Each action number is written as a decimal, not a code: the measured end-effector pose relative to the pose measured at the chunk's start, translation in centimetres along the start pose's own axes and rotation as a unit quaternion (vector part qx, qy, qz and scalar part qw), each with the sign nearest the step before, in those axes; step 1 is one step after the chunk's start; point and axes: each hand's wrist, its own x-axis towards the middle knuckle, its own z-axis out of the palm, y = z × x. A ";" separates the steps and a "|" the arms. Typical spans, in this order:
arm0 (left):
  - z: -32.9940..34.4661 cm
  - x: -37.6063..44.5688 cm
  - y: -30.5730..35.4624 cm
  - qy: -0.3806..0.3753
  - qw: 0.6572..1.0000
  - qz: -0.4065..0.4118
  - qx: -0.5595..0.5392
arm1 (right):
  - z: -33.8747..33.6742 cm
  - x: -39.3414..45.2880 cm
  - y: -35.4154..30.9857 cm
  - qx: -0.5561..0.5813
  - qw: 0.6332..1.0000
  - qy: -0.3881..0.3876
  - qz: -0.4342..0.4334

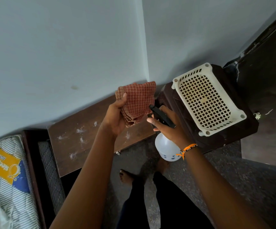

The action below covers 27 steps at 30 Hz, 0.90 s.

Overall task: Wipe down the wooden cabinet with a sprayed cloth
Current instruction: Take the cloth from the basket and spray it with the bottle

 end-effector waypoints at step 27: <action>4.2 3.3 -3.9 0.092 0.992 -0.069 -0.055 | -11.8 9.1 -1.2 -0.178 0.925 0.335 -0.034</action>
